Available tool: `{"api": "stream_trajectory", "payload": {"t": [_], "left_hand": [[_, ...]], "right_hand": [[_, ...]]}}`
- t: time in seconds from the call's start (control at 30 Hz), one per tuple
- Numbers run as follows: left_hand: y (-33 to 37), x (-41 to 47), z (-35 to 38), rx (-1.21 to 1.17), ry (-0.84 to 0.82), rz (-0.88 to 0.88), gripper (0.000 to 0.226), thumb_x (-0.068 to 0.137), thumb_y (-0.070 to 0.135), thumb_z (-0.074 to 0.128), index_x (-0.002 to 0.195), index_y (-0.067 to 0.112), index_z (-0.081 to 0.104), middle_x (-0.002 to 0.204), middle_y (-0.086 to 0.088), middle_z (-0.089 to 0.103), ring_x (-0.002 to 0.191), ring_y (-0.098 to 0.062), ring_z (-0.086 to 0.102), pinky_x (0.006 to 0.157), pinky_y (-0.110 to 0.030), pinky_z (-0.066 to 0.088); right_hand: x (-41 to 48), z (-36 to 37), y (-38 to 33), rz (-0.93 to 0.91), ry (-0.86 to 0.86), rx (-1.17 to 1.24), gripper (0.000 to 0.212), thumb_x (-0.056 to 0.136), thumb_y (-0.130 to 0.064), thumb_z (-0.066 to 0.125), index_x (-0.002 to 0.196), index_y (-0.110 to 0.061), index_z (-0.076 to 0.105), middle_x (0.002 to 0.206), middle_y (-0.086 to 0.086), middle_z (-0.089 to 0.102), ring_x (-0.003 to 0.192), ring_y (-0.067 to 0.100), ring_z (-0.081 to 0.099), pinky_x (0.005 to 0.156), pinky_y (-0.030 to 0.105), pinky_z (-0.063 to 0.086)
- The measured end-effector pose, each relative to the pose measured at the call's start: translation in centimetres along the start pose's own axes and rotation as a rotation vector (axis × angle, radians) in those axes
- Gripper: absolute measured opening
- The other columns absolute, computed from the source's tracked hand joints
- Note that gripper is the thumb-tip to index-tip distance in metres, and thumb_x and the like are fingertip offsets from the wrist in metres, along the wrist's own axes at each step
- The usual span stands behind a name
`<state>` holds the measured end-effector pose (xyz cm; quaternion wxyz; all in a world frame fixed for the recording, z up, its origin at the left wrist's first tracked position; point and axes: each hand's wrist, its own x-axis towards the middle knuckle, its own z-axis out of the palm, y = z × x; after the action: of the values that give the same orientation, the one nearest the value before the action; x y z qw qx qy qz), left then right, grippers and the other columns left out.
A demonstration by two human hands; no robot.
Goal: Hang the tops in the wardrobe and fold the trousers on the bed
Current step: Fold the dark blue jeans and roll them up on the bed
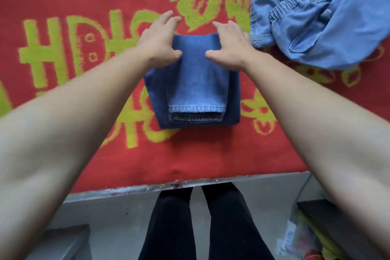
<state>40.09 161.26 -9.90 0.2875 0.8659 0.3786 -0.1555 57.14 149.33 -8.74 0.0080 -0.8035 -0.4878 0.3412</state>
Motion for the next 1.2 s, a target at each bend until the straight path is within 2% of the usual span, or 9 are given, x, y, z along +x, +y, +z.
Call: {"api": "stream_trajectory", "payload": {"t": [0.07, 0.17, 0.33, 0.43, 0.53, 0.67, 0.83, 0.97, 1.2], "left_hand": [[0.3, 2.5, -0.3, 0.084, -0.179, -0.04, 0.096, 0.08, 0.024, 0.072, 0.156, 0.02, 0.014, 0.163, -0.009, 0.013, 0.151, -0.023, 0.012, 0.119, -0.049, 0.02], [1.2, 3.4, -0.4, 0.165, -0.316, -0.104, 0.091, 0.074, 0.026, 0.08, 0.149, 0.012, 0.031, 0.151, -0.017, 0.038, 0.136, -0.034, 0.039, 0.109, -0.045, 0.038], [3.1, -1.8, -0.3, 0.453, -0.158, 0.043, 0.058, 0.065, 0.034, 0.08, 0.113, 0.011, 0.06, 0.115, -0.018, 0.048, 0.114, -0.037, 0.041, 0.091, -0.05, 0.036], [2.8, -5.6, 0.0, 0.405, -0.047, 0.125, 0.049, 0.064, 0.037, 0.075, 0.105, 0.013, 0.063, 0.112, -0.013, 0.048, 0.11, -0.034, 0.04, 0.088, -0.045, 0.034], [2.3, -7.7, 1.3, 0.325, -0.054, 0.108, 0.053, 0.064, 0.035, 0.074, 0.112, 0.017, 0.058, 0.122, -0.011, 0.051, 0.115, -0.033, 0.045, 0.098, -0.044, 0.035], [3.3, -9.2, 3.3, 0.198, -0.116, -0.086, 0.054, 0.07, 0.023, 0.075, 0.112, 0.02, 0.042, 0.104, -0.009, 0.061, 0.093, -0.035, 0.059, 0.069, -0.039, 0.04], [4.5, -13.2, 4.6, 0.254, 0.019, -0.087, 0.065, 0.075, 0.01, 0.064, 0.135, 0.023, 0.043, 0.112, -0.006, 0.065, 0.102, -0.036, 0.063, 0.073, -0.039, 0.047], [5.6, -19.0, 2.2, 0.23, 0.073, -0.083, 0.073, 0.075, 0.012, 0.064, 0.141, 0.028, 0.039, 0.115, -0.001, 0.065, 0.102, -0.031, 0.063, 0.069, -0.036, 0.046], [7.4, -28.2, -8.3, 0.289, 0.29, -0.142, 0.054, 0.076, 0.017, 0.063, 0.127, 0.029, 0.05, 0.108, 0.004, 0.064, 0.098, -0.026, 0.062, 0.06, -0.031, 0.036]], "right_hand": [[1.9, -0.1, -0.3, -0.016, -0.103, -0.066, 0.086, 0.083, -0.042, 0.058, 0.156, -0.014, 0.022, 0.16, 0.012, 0.028, 0.151, 0.029, 0.013, 0.118, 0.049, 0.017], [2.7, -0.2, -0.6, -0.062, -0.161, -0.232, 0.085, 0.078, -0.049, 0.064, 0.151, -0.016, 0.034, 0.146, 0.017, 0.042, 0.137, 0.035, 0.038, 0.111, 0.048, 0.032], [-0.1, -2.3, -2.3, -0.11, -0.23, -0.453, 0.116, 0.046, -0.071, 0.083, 0.141, -0.017, 0.043, 0.129, 0.019, 0.051, 0.118, 0.04, 0.051, 0.098, 0.045, 0.047], [-3.0, -1.9, -3.2, -0.201, -0.205, -0.657, 0.105, 0.045, -0.075, 0.081, 0.126, -0.014, 0.052, 0.125, 0.017, 0.047, 0.115, 0.036, 0.047, 0.095, 0.044, 0.042], [-5.1, 0.0, -3.2, -0.255, -0.195, -0.633, 0.087, 0.055, -0.059, 0.085, 0.121, -0.014, 0.049, 0.128, 0.013, 0.046, 0.118, 0.034, 0.046, 0.092, 0.044, 0.044], [-7.1, 2.7, -3.2, -0.152, -0.119, -0.418, 0.045, 0.071, -0.017, 0.07, 0.104, -0.016, 0.039, 0.104, 0.013, 0.064, 0.092, 0.039, 0.063, 0.063, 0.037, 0.038], [-12.0, 4.6, -3.7, -0.065, 0.024, -0.403, 0.076, 0.075, -0.013, 0.066, 0.145, -0.02, 0.037, 0.109, 0.009, 0.07, 0.098, 0.036, 0.067, 0.073, 0.038, 0.049], [-17.0, 3.3, -6.1, -0.053, 0.084, -0.445, 0.097, 0.074, -0.017, 0.071, 0.156, -0.015, 0.02, 0.096, 0.003, 0.072, 0.086, 0.03, 0.071, 0.061, 0.032, 0.039], [-23.9, -5.9, -13.8, -0.177, 0.258, -0.495, 0.06, 0.077, -0.014, 0.063, 0.136, -0.02, 0.049, 0.101, -0.001, 0.071, 0.092, 0.027, 0.07, 0.068, 0.031, 0.048]]}}
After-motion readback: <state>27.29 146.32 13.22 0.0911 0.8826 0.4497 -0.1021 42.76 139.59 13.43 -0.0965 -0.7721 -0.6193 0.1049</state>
